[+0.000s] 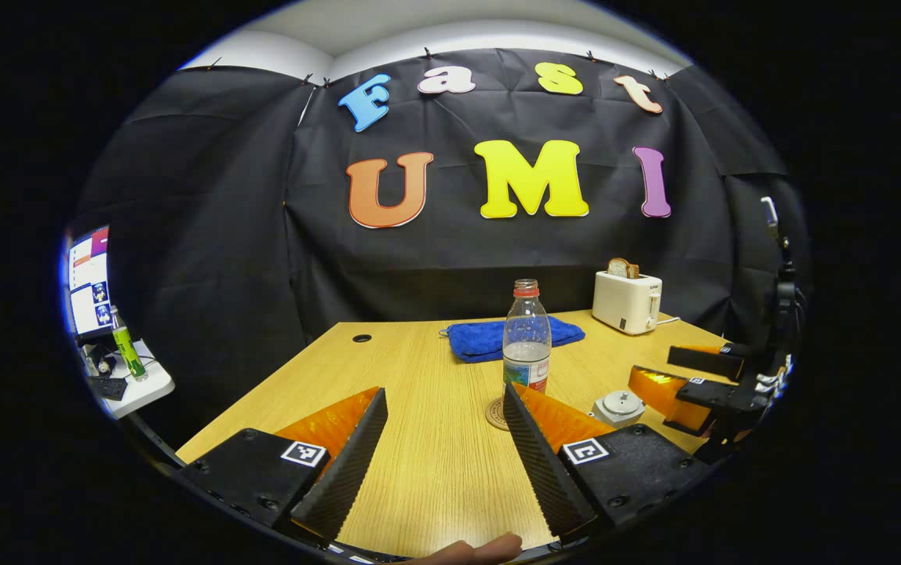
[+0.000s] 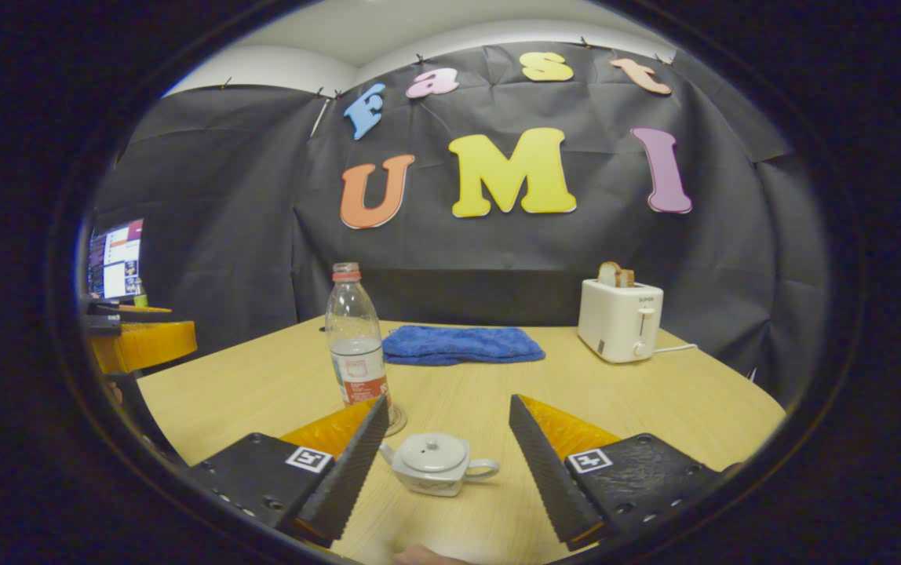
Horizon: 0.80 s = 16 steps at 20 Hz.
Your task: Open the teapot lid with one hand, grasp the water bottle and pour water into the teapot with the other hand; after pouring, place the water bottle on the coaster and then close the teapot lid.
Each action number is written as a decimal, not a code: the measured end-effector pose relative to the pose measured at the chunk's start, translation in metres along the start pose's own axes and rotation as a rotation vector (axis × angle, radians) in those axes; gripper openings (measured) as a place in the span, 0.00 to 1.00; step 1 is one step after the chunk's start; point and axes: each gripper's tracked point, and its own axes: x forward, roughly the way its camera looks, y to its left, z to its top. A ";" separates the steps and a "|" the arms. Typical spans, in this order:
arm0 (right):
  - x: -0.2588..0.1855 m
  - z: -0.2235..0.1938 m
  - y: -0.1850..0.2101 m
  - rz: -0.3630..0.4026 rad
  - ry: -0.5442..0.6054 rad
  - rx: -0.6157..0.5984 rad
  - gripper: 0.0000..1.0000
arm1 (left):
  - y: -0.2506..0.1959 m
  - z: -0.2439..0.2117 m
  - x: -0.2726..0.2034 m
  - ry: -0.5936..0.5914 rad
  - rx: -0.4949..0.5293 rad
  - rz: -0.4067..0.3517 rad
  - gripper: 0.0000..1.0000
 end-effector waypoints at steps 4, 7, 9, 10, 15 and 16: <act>-0.034 0.027 -0.025 -0.052 -0.037 -0.002 0.98 | -0.003 0.010 -0.008 -0.021 -0.001 0.001 0.93; -0.057 0.041 -0.050 -0.106 -0.056 0.008 0.98 | -0.003 0.018 -0.014 -0.041 -0.024 0.002 0.93; -0.073 0.049 -0.068 -0.147 -0.073 0.011 0.98 | -0.010 0.019 -0.015 -0.046 -0.038 -0.011 0.93; -0.080 0.052 -0.076 -0.160 -0.084 0.014 0.98 | -0.012 0.021 -0.016 -0.051 -0.040 -0.016 0.94; -0.100 0.057 -0.106 -0.168 -0.097 0.044 0.97 | -0.002 0.024 -0.018 -0.066 -0.082 0.054 0.93; -0.103 0.058 -0.109 -0.163 -0.099 0.046 0.97 | -0.002 0.025 -0.020 -0.068 -0.091 0.057 0.93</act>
